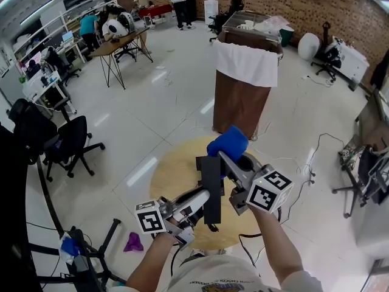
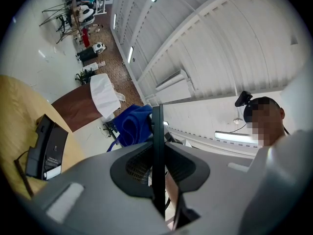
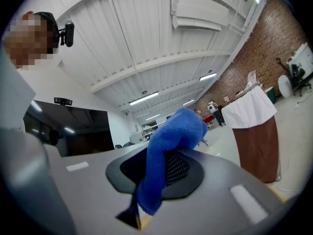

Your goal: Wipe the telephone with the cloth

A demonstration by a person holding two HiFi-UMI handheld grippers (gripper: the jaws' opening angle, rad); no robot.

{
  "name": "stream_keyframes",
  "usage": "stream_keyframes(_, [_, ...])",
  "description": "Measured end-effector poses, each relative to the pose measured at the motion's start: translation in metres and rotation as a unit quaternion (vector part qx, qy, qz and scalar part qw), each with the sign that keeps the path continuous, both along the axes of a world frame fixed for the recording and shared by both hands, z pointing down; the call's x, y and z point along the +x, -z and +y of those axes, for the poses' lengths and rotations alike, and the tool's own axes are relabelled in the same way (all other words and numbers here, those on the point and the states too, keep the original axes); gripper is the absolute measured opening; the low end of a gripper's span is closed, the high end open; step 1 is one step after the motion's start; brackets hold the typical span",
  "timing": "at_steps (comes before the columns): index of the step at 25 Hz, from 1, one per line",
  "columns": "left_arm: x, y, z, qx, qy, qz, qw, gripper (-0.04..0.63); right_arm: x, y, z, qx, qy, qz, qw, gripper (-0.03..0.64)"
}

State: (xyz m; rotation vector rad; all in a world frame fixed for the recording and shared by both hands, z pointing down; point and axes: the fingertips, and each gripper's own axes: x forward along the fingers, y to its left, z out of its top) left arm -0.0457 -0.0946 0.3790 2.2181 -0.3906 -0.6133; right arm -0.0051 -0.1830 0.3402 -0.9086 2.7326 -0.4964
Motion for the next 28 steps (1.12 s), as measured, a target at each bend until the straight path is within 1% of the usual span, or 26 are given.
stream_keyframes(8, [0.002,-0.011,0.004,-0.011,-0.005,0.001,0.9999,0.063,0.002,0.001,-0.005,0.013,-0.014,0.01,1.0,0.063])
stream_keyframes(11, [-0.001,-0.014,0.001,-0.012,-0.001,0.009,0.9999,0.063,0.007,0.0,-0.006,0.03,-0.038,0.033,0.998,0.063])
stream_keyframes(13, [-0.006,-0.017,-0.001,-0.012,0.005,0.018,0.9998,0.063,0.011,0.002,-0.005,0.056,-0.065,0.066,0.994,0.063])
stream_keyframes(15, [-0.012,-0.024,-0.006,-0.011,0.014,0.02,0.9996,0.063,0.013,0.004,0.001,0.086,-0.084,0.1,0.988,0.063])
stream_keyframes(17, [-0.018,-0.034,-0.014,-0.016,0.025,0.015,0.9995,0.063,0.012,0.005,0.009,0.11,-0.091,0.125,0.982,0.063])
stream_keyframes(21, [-0.031,-0.064,-0.032,-0.035,0.044,0.002,0.9984,0.064,0.008,0.005,0.026,0.143,-0.095,0.164,0.971,0.063])
stream_keyframes(25, [-0.041,-0.099,-0.053,-0.049,0.054,-0.017,0.9972,0.064,0.007,0.0,0.039,0.16,-0.106,0.193,0.962,0.063])
stream_keyframes(28, [-0.044,-0.129,-0.065,-0.072,0.052,-0.022,0.9958,0.064,0.01,-0.01,0.041,0.149,-0.116,0.214,0.958,0.063])
